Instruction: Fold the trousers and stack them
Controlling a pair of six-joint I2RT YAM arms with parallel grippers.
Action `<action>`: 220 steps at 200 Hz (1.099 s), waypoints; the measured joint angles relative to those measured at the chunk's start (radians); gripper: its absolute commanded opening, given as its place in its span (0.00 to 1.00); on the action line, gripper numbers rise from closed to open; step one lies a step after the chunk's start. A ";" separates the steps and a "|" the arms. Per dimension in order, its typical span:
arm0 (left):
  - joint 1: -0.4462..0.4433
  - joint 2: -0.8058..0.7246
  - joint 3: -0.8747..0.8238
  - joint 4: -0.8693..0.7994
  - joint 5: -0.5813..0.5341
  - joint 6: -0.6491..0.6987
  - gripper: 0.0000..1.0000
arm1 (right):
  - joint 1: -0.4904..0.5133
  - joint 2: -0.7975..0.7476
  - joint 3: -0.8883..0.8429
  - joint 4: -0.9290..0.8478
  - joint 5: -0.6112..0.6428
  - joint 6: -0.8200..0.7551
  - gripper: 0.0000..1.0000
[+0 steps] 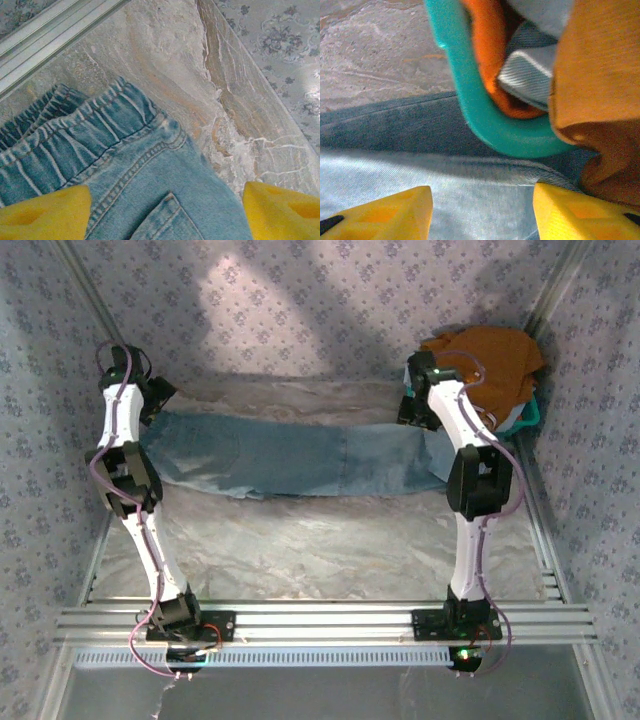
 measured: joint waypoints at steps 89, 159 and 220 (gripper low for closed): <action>-0.144 -0.306 -0.672 0.285 0.035 -0.111 0.72 | 0.309 -0.135 -0.116 0.084 -0.006 0.050 0.28; -0.098 -0.405 -1.030 0.530 0.037 -0.223 0.70 | 0.289 0.083 -0.264 0.181 -0.153 0.068 0.08; 0.036 -0.770 -1.447 0.573 0.036 -0.264 0.69 | 0.300 -0.179 -0.691 0.331 -0.286 0.087 0.14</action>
